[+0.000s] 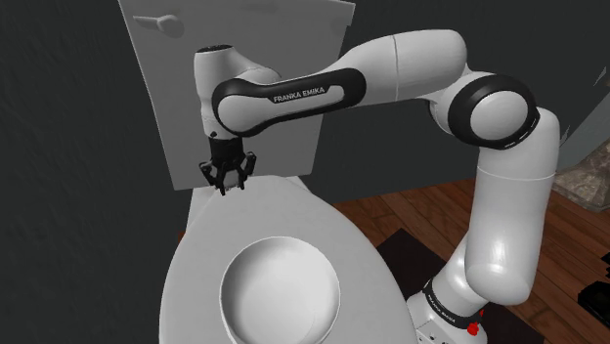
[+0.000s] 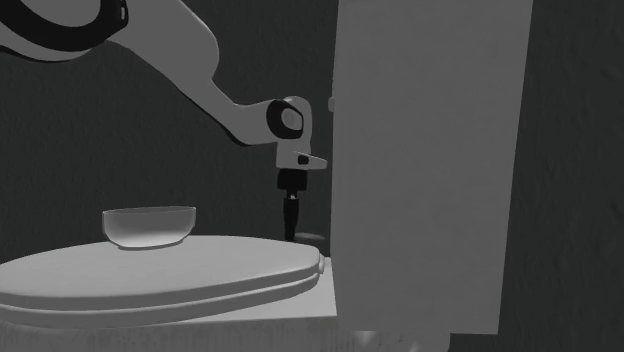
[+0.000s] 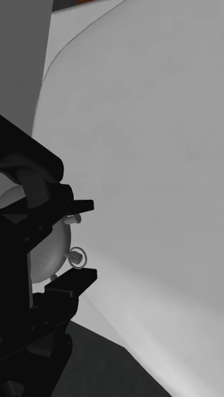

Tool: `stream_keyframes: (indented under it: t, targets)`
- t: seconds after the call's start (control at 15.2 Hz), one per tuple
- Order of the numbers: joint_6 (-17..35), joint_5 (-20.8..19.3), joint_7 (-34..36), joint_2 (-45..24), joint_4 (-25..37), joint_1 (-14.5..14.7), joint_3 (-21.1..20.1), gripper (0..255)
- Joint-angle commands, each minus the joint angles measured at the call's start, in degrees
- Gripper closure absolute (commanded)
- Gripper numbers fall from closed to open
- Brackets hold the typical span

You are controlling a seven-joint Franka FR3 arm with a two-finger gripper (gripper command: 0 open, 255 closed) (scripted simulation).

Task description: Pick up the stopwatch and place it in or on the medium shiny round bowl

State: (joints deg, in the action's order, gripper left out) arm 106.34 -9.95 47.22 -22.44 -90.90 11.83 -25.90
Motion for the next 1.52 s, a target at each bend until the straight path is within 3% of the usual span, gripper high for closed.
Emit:
stream_keyframes:
  t: [0.0, 1.45]
  targets:
    - [-0.7, 0.1, -0.3, 1.0, 1.5, -0.4, 0.1, 255]
    - [-18.0, 0.0, -0.9, 0.3, 19.5, 1.3, -0.6, 255]
